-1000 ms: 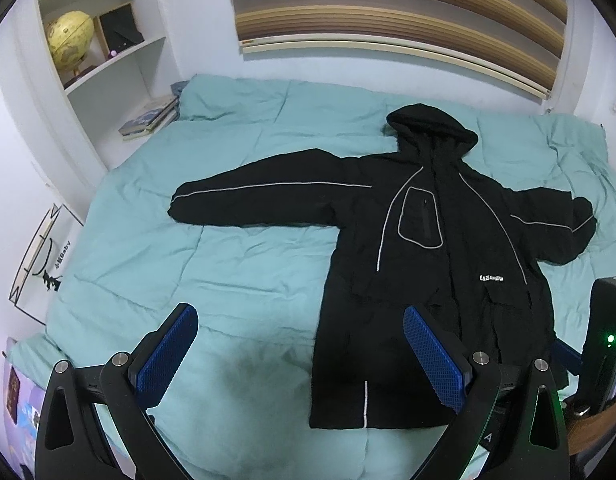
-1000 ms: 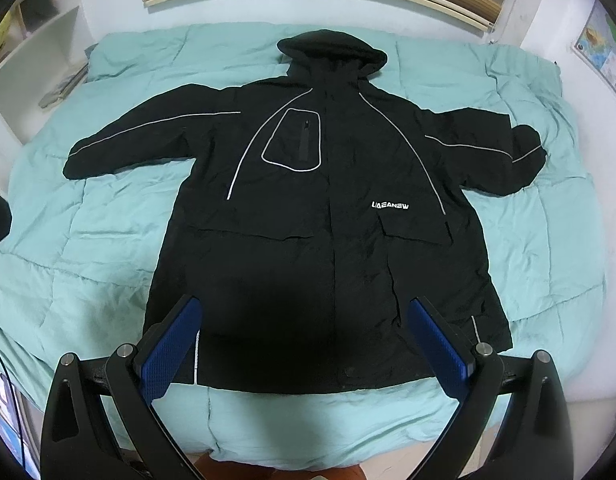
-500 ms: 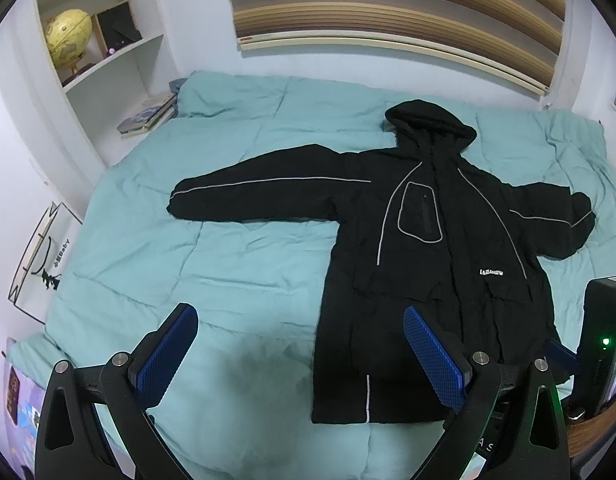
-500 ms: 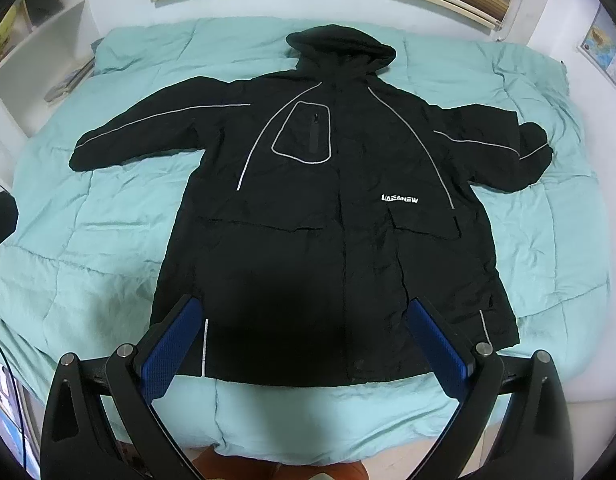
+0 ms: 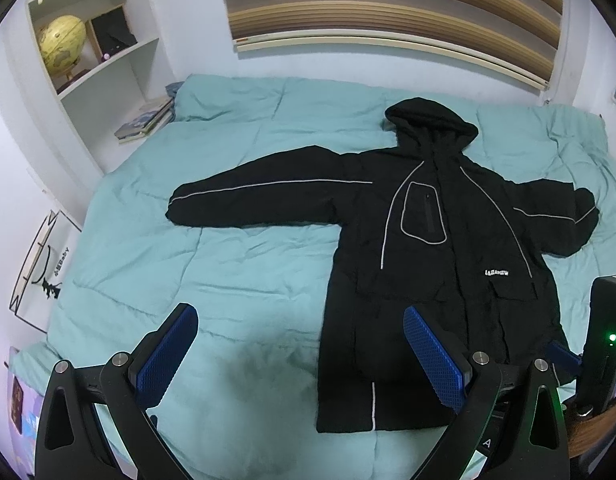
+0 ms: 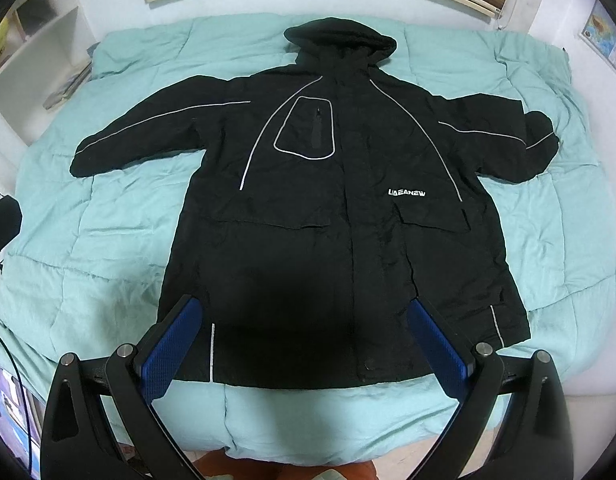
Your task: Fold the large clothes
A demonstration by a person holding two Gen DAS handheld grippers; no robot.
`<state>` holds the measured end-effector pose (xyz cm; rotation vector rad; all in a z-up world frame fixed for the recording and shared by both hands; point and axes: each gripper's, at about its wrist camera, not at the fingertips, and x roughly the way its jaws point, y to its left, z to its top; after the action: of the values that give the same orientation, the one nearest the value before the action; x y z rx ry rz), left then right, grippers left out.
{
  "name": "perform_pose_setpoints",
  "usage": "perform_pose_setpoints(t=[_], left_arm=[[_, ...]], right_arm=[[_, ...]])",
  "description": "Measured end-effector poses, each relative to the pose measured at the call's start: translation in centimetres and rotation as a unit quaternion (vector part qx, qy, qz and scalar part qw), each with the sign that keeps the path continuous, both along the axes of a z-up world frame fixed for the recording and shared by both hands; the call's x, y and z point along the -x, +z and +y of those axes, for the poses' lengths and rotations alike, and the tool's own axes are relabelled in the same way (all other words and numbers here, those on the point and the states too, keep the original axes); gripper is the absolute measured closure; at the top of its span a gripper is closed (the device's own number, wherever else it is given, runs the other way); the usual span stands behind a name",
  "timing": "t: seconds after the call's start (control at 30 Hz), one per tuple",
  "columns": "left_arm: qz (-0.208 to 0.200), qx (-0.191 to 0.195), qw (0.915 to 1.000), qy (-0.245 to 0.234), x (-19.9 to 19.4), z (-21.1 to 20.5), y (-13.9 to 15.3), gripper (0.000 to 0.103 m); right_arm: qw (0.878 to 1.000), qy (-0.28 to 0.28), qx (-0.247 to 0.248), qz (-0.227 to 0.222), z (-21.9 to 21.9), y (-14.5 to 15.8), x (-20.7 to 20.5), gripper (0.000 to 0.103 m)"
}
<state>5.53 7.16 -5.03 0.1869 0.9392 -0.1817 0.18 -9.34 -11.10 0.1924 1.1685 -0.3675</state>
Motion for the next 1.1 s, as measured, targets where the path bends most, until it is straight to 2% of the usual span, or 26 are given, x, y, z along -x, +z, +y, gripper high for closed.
perform_pose_setpoints(t=[0.23, 0.57, 0.83, 1.1], left_arm=[[0.005, 0.004, 1.0000, -0.006, -1.4, -0.6, -0.3, 0.001], [0.010, 0.013, 0.9999, -0.001, -4.6, -1.8, -1.1, 0.001], [0.039, 0.018, 0.9991, 0.001, -9.0, -3.9, -3.4, 0.001], [0.087, 0.017, 0.9960, 0.010, -14.3, -5.1, -7.9, 0.001]], right_arm=[[1.000, 0.000, -0.017, -0.006, -0.4, -0.3, -1.0, 0.000], [1.000, -0.002, -0.006, -0.001, -1.5, -0.6, -3.6, 0.000], [1.000, 0.015, -0.013, 0.006, -2.9, -1.7, -6.7, 0.000], [0.999, 0.045, -0.024, 0.007, -3.2, -3.8, -11.5, 0.000]])
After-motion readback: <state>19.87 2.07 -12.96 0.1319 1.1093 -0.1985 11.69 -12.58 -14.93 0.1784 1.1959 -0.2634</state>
